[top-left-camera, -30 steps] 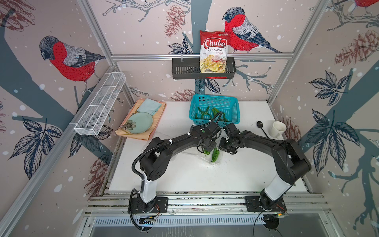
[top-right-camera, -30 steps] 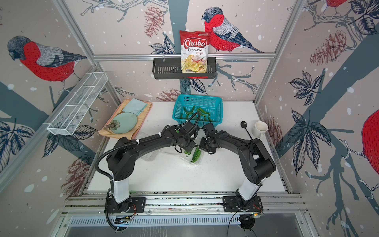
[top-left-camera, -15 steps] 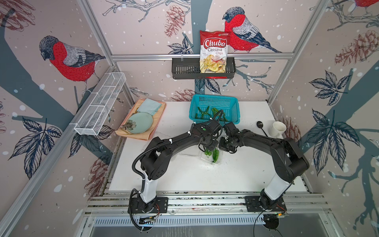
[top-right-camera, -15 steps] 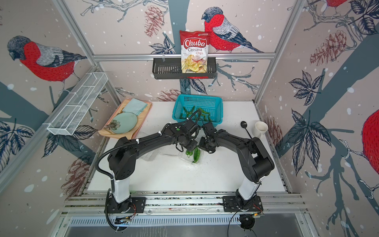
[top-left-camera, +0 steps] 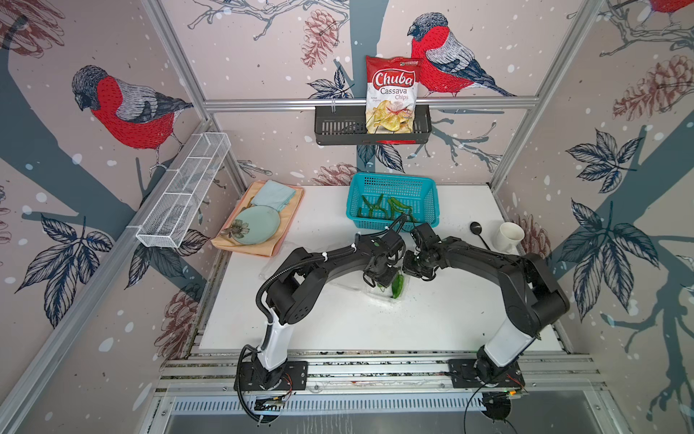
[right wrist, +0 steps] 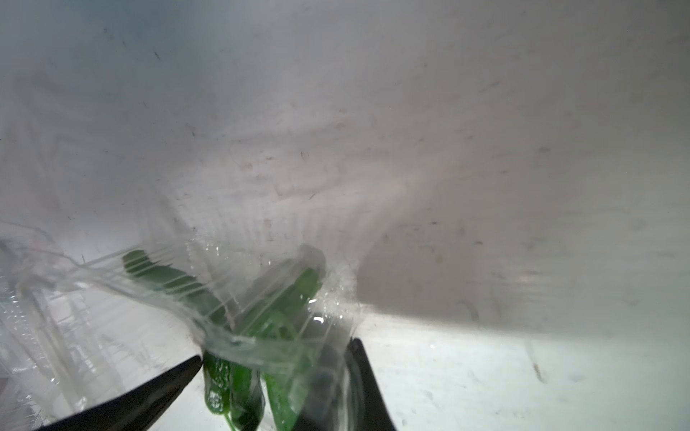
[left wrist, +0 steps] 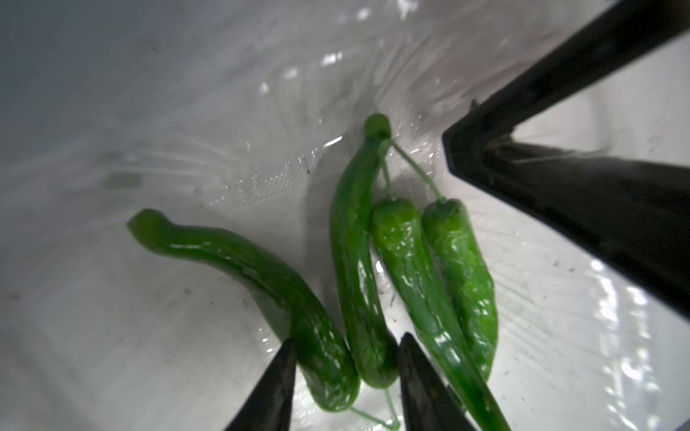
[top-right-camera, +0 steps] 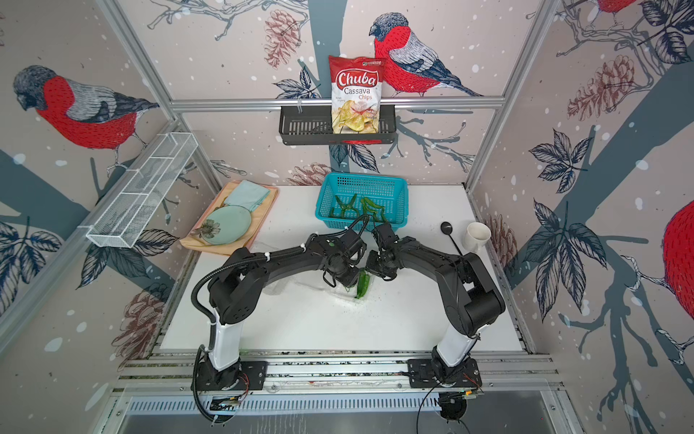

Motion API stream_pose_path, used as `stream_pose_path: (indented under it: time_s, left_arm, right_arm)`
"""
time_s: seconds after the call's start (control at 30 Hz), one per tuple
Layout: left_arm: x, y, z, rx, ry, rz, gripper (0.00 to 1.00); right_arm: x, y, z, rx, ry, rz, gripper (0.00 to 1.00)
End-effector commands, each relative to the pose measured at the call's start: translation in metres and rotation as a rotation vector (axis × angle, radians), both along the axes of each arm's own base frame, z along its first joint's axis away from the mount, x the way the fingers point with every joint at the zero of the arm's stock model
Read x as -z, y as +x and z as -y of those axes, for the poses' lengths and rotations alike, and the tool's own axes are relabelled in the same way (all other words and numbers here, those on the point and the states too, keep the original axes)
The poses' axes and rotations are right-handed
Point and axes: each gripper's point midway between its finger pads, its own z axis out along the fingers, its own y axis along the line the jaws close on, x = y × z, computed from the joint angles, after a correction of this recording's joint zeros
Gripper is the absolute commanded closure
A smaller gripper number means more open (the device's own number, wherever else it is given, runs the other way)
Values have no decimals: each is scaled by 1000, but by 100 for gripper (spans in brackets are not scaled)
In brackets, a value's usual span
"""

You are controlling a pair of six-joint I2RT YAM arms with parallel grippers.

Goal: Take small green peppers out of containers
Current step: Pick up the green pepper from the packing box.

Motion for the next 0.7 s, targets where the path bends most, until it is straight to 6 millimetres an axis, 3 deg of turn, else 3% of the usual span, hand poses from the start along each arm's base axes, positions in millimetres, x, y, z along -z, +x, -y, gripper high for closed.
stream_pose_path:
  time_s: [0.0, 0.17, 0.33, 0.67]
  left_arm:
    - [9, 2, -5, -1, 28, 12, 53]
    - [12, 5, -1, -3, 14, 18, 56]
    - [5, 8, 2, 1, 3, 41, 81]
    - [-42, 14, 7, 30, -50, 107, 91]
  right_arm:
    - [1, -6, 5, 7, -22, -20, 90]
    - [1, -8, 7, 10, -28, -19, 90]
    - [2, -12, 10, 15, -33, -21, 90]
    - [1, -9, 10, 23, -35, -8, 90]
